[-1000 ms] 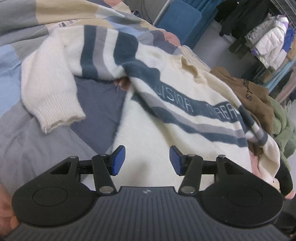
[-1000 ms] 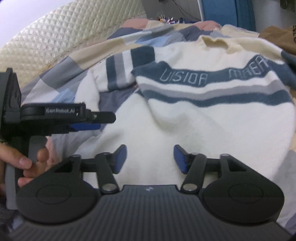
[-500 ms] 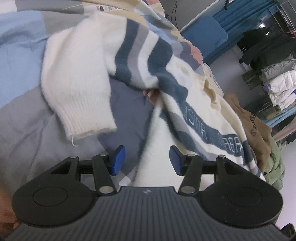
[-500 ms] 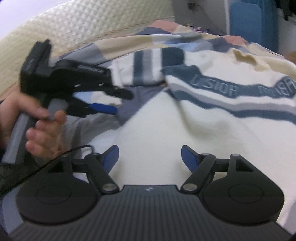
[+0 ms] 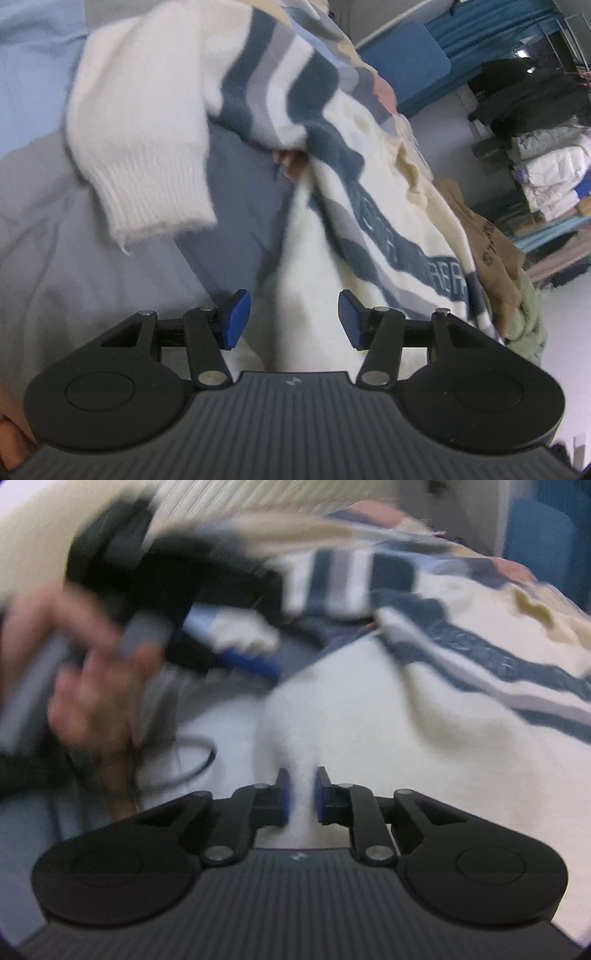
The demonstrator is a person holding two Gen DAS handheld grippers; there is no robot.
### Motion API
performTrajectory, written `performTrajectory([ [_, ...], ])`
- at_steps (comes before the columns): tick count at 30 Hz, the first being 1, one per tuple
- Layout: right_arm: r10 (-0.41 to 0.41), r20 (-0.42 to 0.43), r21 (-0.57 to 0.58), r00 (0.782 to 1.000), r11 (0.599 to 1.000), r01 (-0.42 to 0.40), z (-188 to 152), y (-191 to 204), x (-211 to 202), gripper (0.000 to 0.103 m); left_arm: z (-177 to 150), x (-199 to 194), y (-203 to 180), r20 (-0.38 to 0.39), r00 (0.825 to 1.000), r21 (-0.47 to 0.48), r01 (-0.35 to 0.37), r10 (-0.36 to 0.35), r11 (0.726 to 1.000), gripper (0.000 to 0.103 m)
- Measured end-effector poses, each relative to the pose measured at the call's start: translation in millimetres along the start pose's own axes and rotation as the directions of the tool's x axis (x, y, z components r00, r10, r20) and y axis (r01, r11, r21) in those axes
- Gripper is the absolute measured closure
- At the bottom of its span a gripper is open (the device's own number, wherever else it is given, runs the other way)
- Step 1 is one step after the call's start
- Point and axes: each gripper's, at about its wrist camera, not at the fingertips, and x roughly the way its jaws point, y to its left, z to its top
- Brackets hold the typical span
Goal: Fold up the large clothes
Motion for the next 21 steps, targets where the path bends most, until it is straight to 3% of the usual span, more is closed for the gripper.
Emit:
performTrajectory([
  [4, -0.011, 0.079, 0.271, 0.997, 0.962, -0.011, 5.1, -52.3, -26.2, 0.087, -10.1, 8.8, -3.2, -0.058, 0.987, -0.051, 0.145, -0.148, 0.988, 0.044],
  [7, -0.052, 0.076, 0.454, 0.996, 0.891, 0.011, -3.9, -88.9, -32.4, 0.087, -21.1, 22.0, -11.4, -0.127, 0.97, -0.066, 0.2, -0.207, 0.978, 0.043],
  [10, -0.023, 0.08, 0.586, 0.997, 0.81, -0.029, -15.9, -111.9, -28.4, 0.087, -35.8, 40.1, -20.0, -0.209, 0.946, -0.074, 0.236, -0.247, 0.969, 0.043],
  [16, -0.008, 0.083, 0.579, 0.997, 0.814, -0.042, -14.6, -107.1, -31.0, 0.084, -60.6, 68.9, -28.5, -0.318, 0.903, -0.114, 0.268, -0.291, 0.957, 0.043],
  [21, -0.033, 0.069, 0.575, 0.997, 0.818, -0.013, -16.4, -106.0, -36.1, 0.083, -63.7, 73.3, -23.3, -0.291, 0.886, -0.212, 0.309, -0.361, 0.927, 0.043],
])
